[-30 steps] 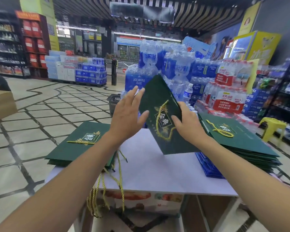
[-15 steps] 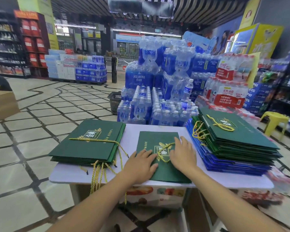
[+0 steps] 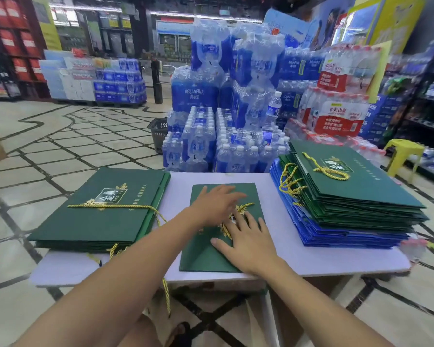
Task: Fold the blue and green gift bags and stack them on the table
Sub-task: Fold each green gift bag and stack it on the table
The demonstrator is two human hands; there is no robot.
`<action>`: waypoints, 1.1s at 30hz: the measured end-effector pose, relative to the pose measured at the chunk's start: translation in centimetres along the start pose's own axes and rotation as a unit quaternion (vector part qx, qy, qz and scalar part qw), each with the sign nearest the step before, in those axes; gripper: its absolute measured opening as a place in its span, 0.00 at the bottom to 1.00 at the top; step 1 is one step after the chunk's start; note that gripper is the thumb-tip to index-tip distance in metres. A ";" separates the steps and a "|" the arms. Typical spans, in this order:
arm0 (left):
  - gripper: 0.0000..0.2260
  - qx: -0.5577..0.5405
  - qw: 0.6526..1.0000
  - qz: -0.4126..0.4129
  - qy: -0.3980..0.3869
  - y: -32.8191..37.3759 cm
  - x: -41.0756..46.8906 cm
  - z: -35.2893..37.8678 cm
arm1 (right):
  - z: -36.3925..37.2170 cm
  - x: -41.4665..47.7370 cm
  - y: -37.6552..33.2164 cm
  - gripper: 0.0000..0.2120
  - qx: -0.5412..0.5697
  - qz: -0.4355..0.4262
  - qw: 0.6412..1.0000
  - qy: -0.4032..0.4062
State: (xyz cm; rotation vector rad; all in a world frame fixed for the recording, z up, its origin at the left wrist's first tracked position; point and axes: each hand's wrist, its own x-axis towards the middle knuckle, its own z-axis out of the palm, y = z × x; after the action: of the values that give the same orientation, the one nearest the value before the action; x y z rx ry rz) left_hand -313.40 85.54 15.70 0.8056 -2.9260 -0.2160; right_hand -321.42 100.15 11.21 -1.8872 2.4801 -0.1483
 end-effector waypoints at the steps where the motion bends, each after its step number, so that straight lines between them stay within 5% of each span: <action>1: 0.20 0.004 1.000 0.009 -0.011 0.2 1.3 -0.1 | 0.0 0.0 0.0 0.39 0.002 -0.001 1.000 0.002; 22: 0.21 0.006 0.997 0.009 -0.078 -1.0 9.2 3.5 | 0.6 0.5 0.7 0.40 0.017 -0.010 1.000 0.000; 33: 0.29 -0.080 0.990 -0.110 0.048 -2.0 3.5 1.5 | 0.0 1.4 1.7 0.39 0.019 -0.029 0.999 -0.007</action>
State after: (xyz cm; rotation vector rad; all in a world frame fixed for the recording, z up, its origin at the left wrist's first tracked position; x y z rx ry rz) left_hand -315.57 82.21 14.07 1.0788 -2.6869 -0.4096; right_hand -323.43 99.26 11.11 -1.9388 2.3967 -0.1823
